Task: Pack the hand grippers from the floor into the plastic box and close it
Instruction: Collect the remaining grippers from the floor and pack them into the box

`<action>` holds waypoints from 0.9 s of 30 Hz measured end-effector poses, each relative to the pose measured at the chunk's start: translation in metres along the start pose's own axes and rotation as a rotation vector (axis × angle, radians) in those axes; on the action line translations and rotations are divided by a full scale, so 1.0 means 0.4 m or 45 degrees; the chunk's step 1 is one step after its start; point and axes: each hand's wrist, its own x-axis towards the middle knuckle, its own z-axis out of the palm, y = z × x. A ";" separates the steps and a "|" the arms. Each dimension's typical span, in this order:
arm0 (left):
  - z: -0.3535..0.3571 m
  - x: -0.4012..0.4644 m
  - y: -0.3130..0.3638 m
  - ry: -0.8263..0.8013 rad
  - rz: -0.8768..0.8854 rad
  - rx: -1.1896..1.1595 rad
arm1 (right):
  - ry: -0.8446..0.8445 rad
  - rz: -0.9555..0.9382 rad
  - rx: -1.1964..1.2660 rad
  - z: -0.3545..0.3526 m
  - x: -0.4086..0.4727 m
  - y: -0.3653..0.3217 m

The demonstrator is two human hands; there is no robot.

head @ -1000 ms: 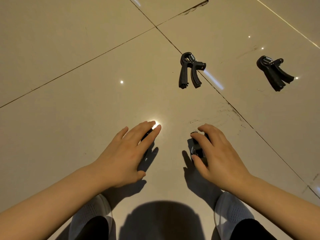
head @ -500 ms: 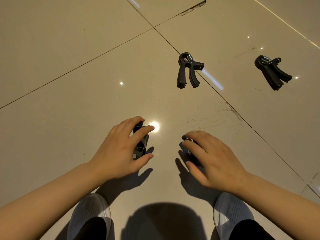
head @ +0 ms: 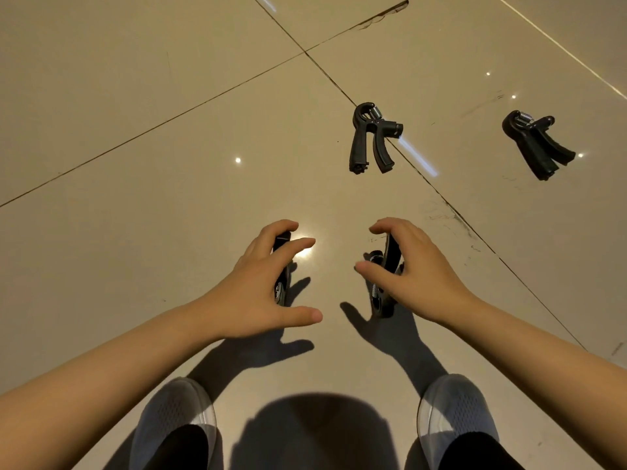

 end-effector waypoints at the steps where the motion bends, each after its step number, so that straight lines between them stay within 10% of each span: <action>1: -0.010 -0.004 -0.004 -0.036 0.007 0.060 | -0.032 -0.048 -0.042 -0.008 -0.010 0.007; 12: -0.066 0.019 0.022 -0.410 -0.060 0.359 | -0.501 -0.010 -0.279 -0.090 0.000 0.039; 27: -0.026 -0.036 0.008 0.031 0.170 0.376 | -0.293 -0.183 -0.306 -0.077 -0.067 0.040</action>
